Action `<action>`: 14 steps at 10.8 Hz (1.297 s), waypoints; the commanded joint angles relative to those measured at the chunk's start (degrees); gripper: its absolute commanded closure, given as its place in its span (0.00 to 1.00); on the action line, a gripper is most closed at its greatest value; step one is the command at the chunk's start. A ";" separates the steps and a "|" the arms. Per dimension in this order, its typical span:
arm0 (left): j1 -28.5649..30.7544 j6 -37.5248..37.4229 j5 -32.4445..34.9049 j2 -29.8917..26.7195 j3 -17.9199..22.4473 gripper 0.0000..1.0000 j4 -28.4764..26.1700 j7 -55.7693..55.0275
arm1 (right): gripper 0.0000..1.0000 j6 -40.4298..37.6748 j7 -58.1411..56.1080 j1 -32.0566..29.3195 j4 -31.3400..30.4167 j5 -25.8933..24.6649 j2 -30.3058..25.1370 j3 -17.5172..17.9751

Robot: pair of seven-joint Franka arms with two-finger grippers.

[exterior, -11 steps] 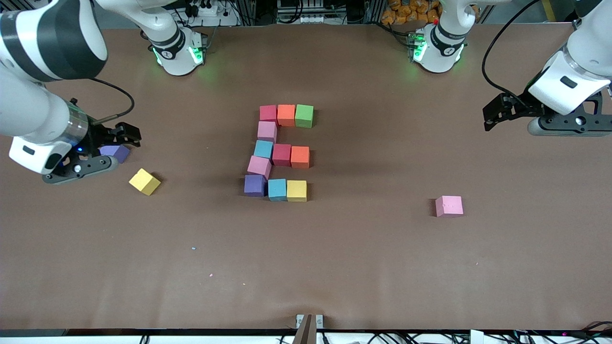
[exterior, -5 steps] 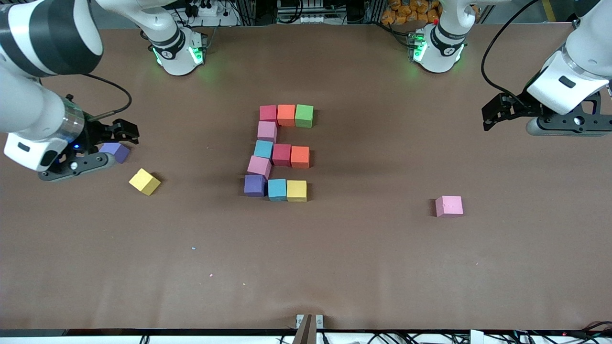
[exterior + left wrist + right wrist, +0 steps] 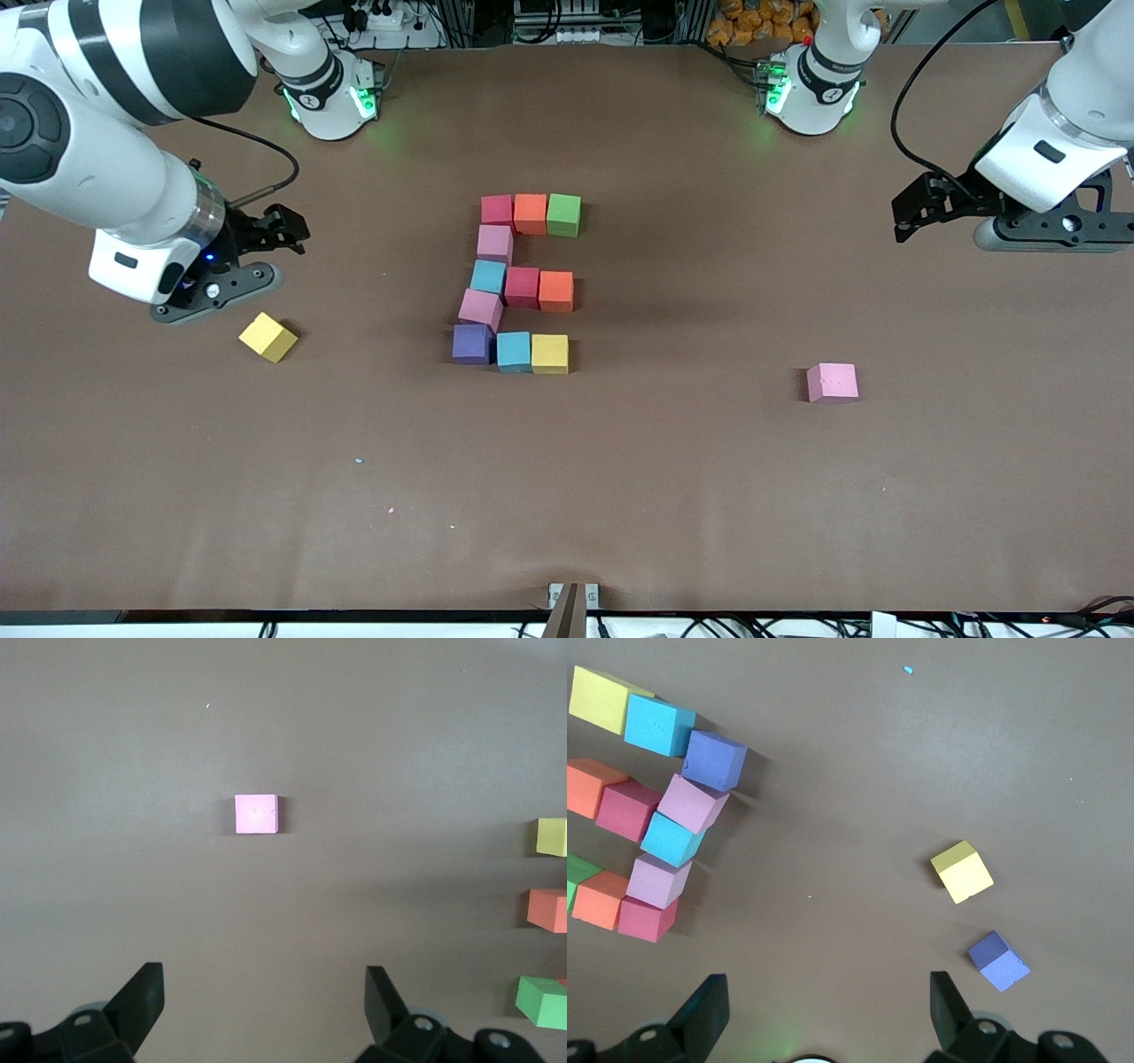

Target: Arrange 11 blocks into digit 3

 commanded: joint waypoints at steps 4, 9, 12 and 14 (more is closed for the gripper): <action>0.00 -0.27 -0.21 0.50 -0.20 0.00 1.05 0.04 | 0.00 3.91 2.18 5.35 -5.88 1.00 -1.06 0.39; -0.52 -0.27 1.19 0.50 -0.38 0.00 1.23 -4.76 | 0.00 12.47 9.93 4.93 -15.76 3.20 -4.06 5.58; -0.35 -0.80 2.08 1.56 -0.91 0.00 1.40 -6.64 | 0.00 12.38 9.93 4.05 -15.06 3.20 -3.97 5.49; -0.17 -0.80 1.81 1.47 -0.91 0.00 1.40 -6.64 | 0.00 12.12 9.32 3.00 -13.31 3.03 -3.88 4.88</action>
